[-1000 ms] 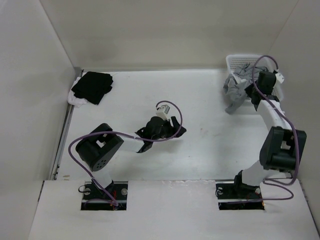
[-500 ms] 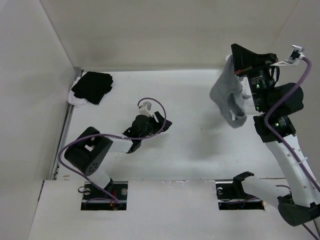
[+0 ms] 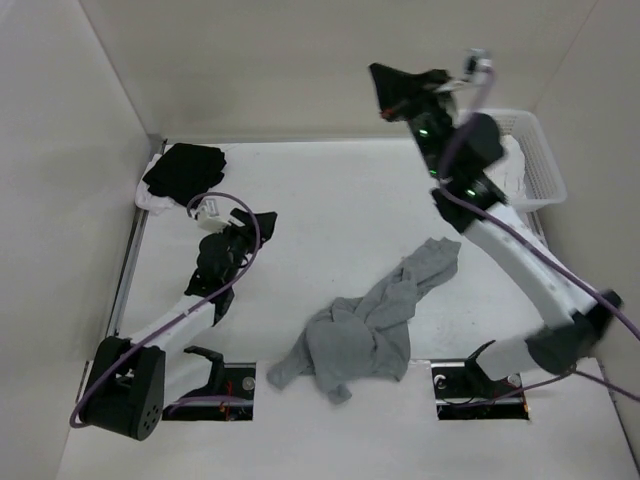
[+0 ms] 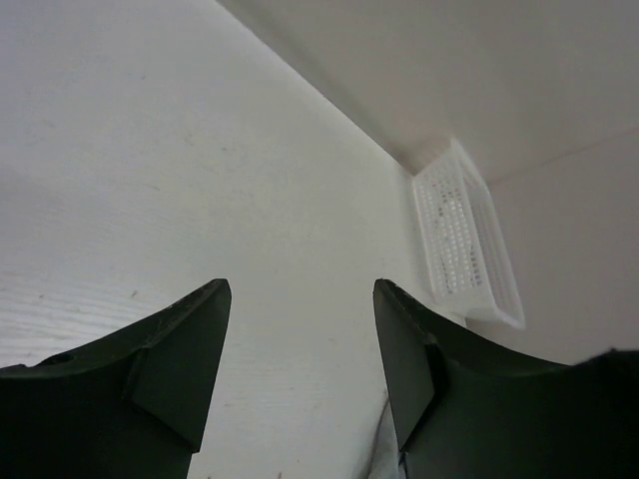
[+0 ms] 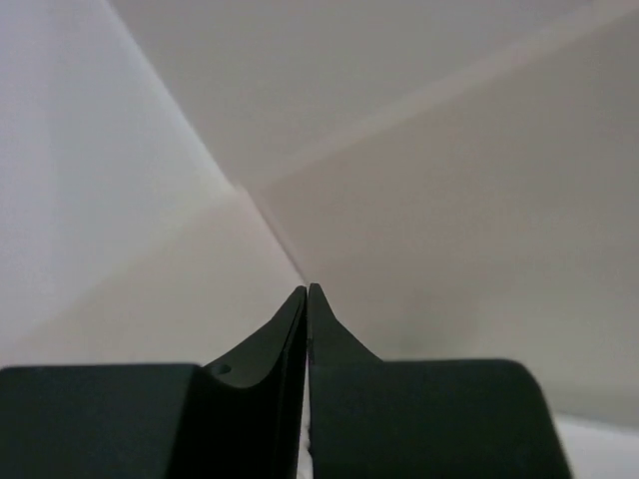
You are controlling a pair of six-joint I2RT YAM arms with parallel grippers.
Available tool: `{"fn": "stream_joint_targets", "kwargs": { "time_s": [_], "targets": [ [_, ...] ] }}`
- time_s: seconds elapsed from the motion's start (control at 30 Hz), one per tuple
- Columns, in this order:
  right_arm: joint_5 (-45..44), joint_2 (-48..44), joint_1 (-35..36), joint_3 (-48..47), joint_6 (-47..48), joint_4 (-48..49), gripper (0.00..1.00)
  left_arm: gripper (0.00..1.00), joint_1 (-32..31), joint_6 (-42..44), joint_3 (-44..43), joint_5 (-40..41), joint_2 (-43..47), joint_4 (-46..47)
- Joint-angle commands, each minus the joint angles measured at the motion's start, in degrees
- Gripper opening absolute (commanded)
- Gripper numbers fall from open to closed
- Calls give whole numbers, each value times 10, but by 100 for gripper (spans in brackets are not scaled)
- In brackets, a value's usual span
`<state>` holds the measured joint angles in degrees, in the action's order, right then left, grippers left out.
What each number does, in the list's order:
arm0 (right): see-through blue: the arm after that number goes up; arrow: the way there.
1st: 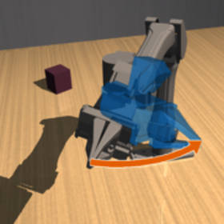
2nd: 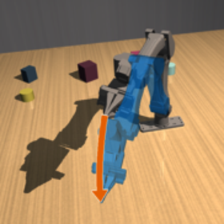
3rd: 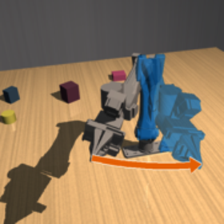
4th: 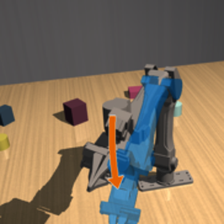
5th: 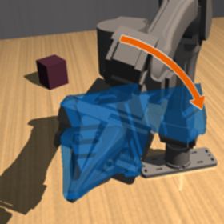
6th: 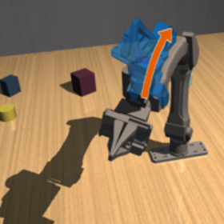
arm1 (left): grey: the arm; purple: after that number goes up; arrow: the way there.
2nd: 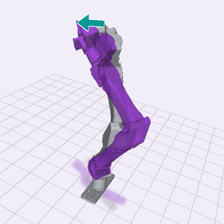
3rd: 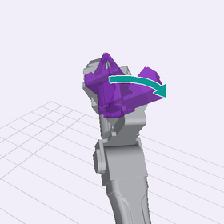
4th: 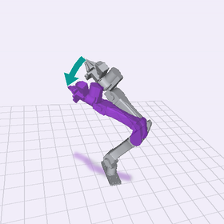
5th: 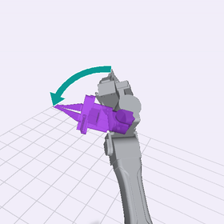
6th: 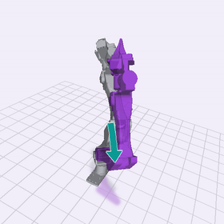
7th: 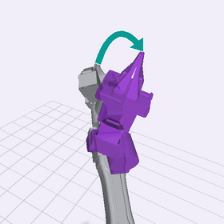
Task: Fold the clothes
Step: Move the tank top to the center of the board
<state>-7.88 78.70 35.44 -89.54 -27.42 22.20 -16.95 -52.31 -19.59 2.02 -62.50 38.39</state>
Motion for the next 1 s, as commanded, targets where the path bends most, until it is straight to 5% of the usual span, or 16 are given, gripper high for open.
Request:
{"fn": "stream_joint_targets", "kwargs": {
  "time_s": [0.0, 0.13, 0.3, 0.47, 0.67, 0.83, 0.97],
  "targets": [
    [22, 179, -19, -35, -29, -93, 6, 58, 14, -5, 16, -4, 14, -46],
    [-4, 175, -10, 45, -8, -167, 19, 58, -13, 29, 12, -33, 1, -87],
    [-101, 20, 10, 305, -26, -189, 41, 51, -124, 107, -1, -29, -39, -130],
    [-94, -126, 56, 463, -90, -327, 49, 46, -217, 150, -24, -41, -68, -158],
    [10, -299, 237, 546, -148, -427, 61, 47, -174, 106, -21, 4, -69, -160],
    [65, -224, 346, 527, -143, -405, 55, 49, -109, 73, -60, -13, -83, -151],
    [71, -93, 405, 472, -106, -371, 60, 49, -71, 53, -68, -18, -61, -137]
  ]
}}
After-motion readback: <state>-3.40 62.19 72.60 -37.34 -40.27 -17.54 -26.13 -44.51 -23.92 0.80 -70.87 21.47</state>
